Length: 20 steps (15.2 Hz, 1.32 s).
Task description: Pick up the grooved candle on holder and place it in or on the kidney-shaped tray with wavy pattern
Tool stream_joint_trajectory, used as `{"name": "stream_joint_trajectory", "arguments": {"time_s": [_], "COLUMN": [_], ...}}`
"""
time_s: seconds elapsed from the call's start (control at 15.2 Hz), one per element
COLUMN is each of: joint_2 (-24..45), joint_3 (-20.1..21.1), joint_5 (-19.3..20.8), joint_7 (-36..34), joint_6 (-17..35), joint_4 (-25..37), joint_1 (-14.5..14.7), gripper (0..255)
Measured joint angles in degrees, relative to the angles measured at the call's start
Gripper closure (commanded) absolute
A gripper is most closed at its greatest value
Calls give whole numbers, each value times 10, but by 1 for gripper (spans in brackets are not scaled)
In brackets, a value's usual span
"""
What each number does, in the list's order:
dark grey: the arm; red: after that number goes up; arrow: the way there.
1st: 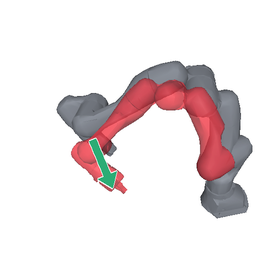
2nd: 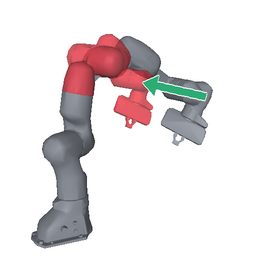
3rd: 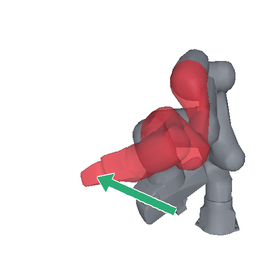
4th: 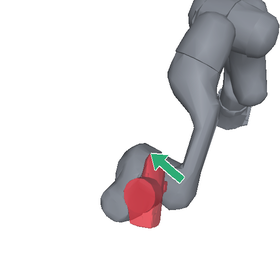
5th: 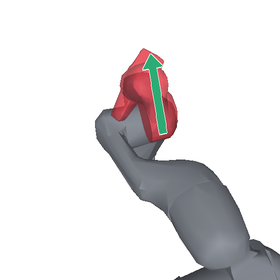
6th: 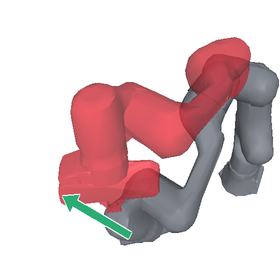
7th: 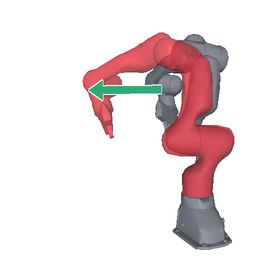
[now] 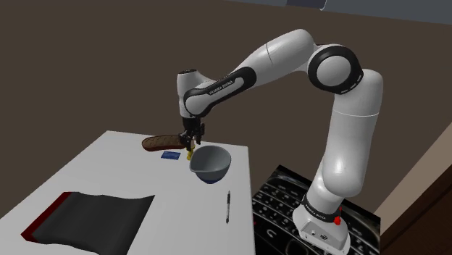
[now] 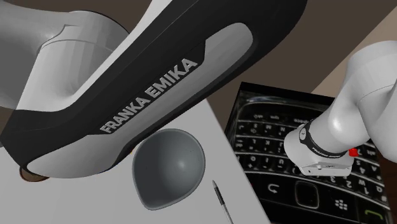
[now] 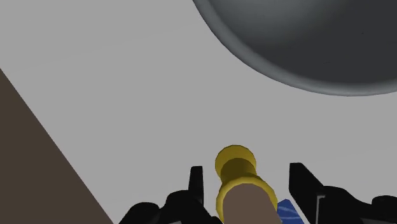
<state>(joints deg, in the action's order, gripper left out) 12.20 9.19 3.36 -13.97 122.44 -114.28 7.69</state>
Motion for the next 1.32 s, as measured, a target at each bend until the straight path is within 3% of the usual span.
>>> {"name": "stream_joint_trajectory", "arguments": {"time_s": [0.66,1.32], "joint_2": [-2,-32], "joint_3": [0,2], "joint_5": [0,-8], "joint_7": [0,6], "joint_6": [-3,-68], "joint_4": [1,36], "joint_1": [0,-1], "gripper": [255,255]}}
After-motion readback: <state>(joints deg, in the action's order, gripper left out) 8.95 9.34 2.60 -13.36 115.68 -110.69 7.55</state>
